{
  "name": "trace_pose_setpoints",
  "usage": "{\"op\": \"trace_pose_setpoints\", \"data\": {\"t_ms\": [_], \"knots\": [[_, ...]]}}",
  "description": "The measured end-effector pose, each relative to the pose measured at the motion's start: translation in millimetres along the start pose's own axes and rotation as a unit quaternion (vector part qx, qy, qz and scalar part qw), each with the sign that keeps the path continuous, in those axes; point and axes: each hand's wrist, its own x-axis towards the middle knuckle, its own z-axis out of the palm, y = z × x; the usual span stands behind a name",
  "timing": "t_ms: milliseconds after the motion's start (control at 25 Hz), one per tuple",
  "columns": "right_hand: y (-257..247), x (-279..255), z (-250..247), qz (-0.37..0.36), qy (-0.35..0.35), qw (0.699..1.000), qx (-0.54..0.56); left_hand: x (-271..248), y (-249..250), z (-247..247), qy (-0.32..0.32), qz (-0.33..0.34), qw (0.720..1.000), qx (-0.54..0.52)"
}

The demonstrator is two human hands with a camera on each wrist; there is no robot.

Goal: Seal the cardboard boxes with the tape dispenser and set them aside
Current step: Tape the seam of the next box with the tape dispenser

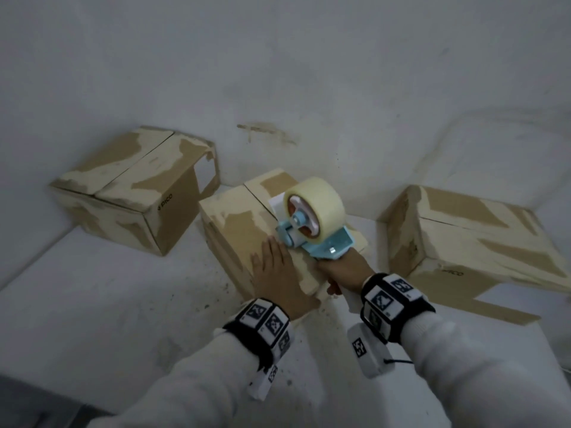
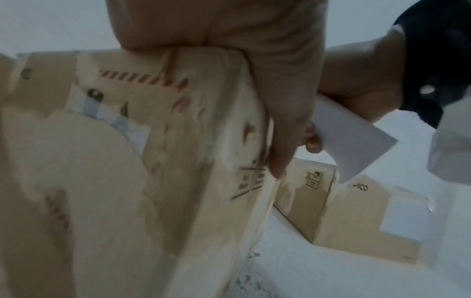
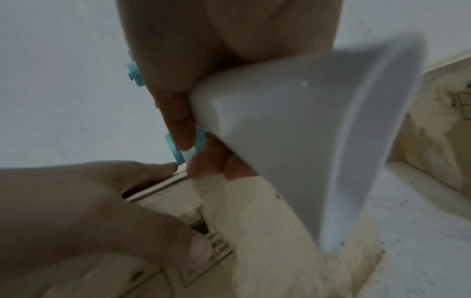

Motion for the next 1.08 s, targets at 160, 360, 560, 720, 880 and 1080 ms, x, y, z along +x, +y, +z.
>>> {"op": "trace_pose_setpoints", "data": {"t_ms": [160,360,560,720,880,1080], "knots": [[1.7,-7.6,-6.3,0.023,0.008,1.000,0.019,-2.9,5.5,3.7,0.046,-0.015,0.999,0.009],[34.1,-44.2,-25.4,0.040,0.013,0.999,0.018,-5.9,6.1,0.9,0.056,-0.021,0.998,0.021],[60.9,-73.3,-38.4,0.022,-0.001,0.998,0.065,-5.4,10.5,-2.4,0.044,0.005,0.998,0.037],[56.0,-69.6,-44.9,0.017,-0.041,0.997,0.059,15.5,10.5,-23.3,0.007,0.169,0.975,0.146],[52.2,-60.1,-50.9,0.007,-0.037,0.999,0.040,19.0,13.3,-23.0,-0.011,0.252,0.947,0.201],[62.8,-60.3,-40.1,-0.017,0.002,0.996,0.092,27.3,11.5,-18.2,-0.032,0.246,0.951,0.182]]}}
